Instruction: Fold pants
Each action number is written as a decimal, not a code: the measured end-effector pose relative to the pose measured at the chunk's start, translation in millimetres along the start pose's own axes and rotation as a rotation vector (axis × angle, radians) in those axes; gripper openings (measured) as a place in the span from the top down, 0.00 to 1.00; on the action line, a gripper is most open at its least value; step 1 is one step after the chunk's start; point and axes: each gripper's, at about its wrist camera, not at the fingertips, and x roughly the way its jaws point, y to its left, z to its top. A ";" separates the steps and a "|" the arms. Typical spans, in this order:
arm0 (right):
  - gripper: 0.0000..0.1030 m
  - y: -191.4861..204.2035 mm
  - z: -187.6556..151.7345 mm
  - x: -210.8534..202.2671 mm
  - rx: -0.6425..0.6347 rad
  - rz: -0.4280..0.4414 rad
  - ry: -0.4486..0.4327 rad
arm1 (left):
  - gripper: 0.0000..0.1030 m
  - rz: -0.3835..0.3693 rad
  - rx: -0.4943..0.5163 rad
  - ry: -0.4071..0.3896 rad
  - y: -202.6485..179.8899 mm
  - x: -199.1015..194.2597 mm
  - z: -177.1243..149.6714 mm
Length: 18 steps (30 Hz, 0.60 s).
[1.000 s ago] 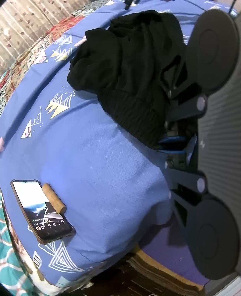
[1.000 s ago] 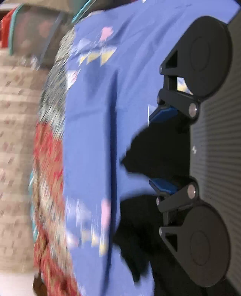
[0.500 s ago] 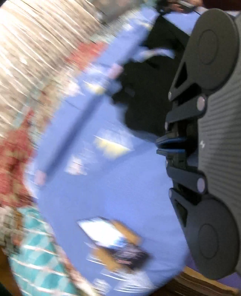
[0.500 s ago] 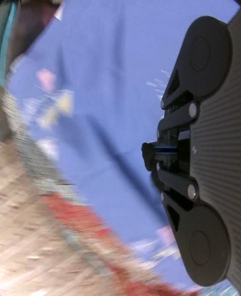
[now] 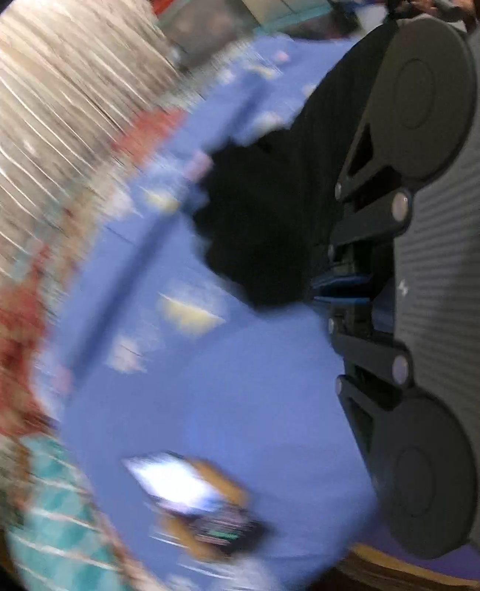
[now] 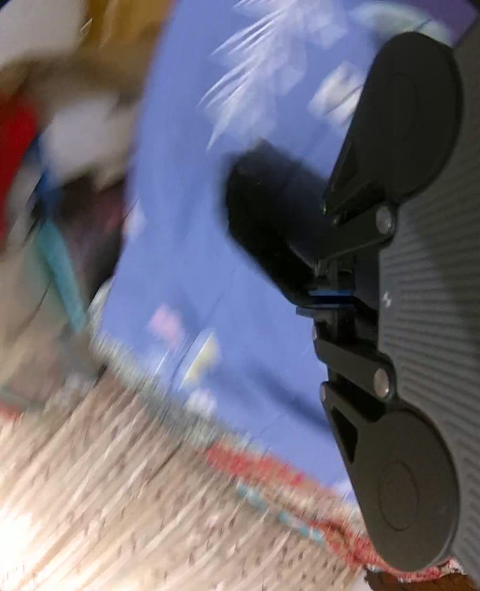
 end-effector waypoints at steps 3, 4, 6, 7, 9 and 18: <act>0.93 -41.4 -39.9 0.3 0.028 -0.114 0.063 | 0.93 0.092 -0.038 0.103 -3.8 45.8 -9.3; 0.89 -47.9 -53.2 -1.8 -0.001 -0.161 0.065 | 0.92 0.122 -0.052 0.139 25.8 38.4 -28.5; 0.81 -51.7 -66.6 -6.4 -0.030 -0.214 0.060 | 0.92 0.131 -0.064 0.158 15.0 37.7 -23.7; 0.69 -51.0 -68.4 -9.1 -0.019 -0.219 0.054 | 0.92 0.114 -0.076 0.146 20.8 25.8 -23.2; 0.61 -49.6 -66.4 -19.9 0.002 -0.215 0.021 | 0.91 0.082 -0.082 0.095 51.1 -7.5 -25.5; 0.61 18.1 -67.1 -37.6 -0.189 -0.091 -0.088 | 0.42 0.059 0.086 -0.172 47.9 -57.7 44.8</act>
